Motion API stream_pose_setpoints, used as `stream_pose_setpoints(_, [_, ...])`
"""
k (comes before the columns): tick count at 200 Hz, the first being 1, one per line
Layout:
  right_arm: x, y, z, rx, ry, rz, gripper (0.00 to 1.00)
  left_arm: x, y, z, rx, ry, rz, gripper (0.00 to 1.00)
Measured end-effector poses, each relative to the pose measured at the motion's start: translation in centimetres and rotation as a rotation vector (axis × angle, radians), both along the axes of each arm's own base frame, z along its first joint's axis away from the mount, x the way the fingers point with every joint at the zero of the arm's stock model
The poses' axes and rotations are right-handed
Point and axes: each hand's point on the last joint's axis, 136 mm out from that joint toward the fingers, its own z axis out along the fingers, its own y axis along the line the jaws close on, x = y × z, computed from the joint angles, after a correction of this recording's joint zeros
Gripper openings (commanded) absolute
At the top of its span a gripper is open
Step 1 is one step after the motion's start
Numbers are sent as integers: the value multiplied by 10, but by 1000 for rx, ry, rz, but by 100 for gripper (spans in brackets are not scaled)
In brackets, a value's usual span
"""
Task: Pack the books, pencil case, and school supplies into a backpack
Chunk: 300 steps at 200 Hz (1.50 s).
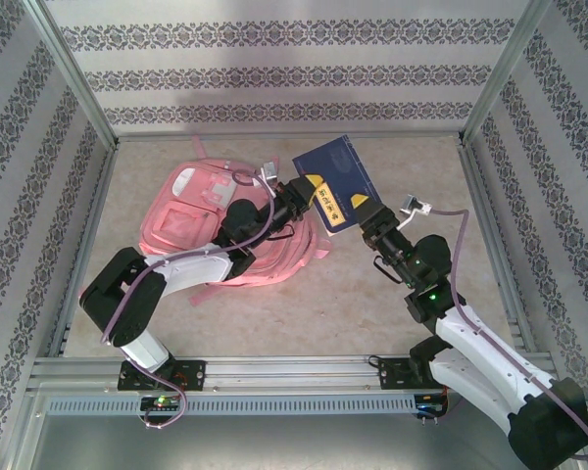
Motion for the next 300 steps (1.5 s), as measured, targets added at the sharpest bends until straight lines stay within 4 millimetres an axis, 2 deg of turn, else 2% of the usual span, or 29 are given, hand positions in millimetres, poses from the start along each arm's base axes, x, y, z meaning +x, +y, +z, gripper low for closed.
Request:
stream_pose_setpoints(36, [9,5,4,32,3,4,64,0,-3,-2,-8,1,16,0])
stream_pose_setpoints(76, [12,12,0,57,29,23,47,1,-2,-1,-12,-2,29,0])
stream_pose_setpoints(128, [16,18,-2,63,47,35,36,-1,-4,1,-21,-4,37,0])
stream_pose_setpoints(139, [16,18,-1,60,44,32,28,-1,-3,1,-25,-7,39,0])
stream_pose_setpoints(164, [18,17,-4,53,54,18,1,0,-3,1,-30,-10,42,0])
stream_pose_setpoints(169, [18,16,-5,49,59,14,0,0,-4,1,-30,-9,41,0])
stream_pose_setpoints(180, [17,13,-6,38,65,3,0,-1,-5,-1,-27,-4,35,10])
stream_pose_setpoints(192, [14,10,-7,23,71,-12,0,-3,-8,-3,-21,-2,25,29])
stream_pose_setpoints(221, [9,-10,-11,-26,95,-78,0,-8,-14,-10,33,-7,-18,57])
stream_pose_setpoints(241, [5,-32,-20,-85,126,-152,0,-11,-11,-18,125,5,-55,65])
stream_pose_setpoints(269, [-1,-53,-38,-226,205,-217,0,-15,7,-23,344,12,-61,72])
stream_pose_setpoints(300, [-10,-61,-57,-397,268,-217,0,-15,24,-5,648,-19,-34,73])
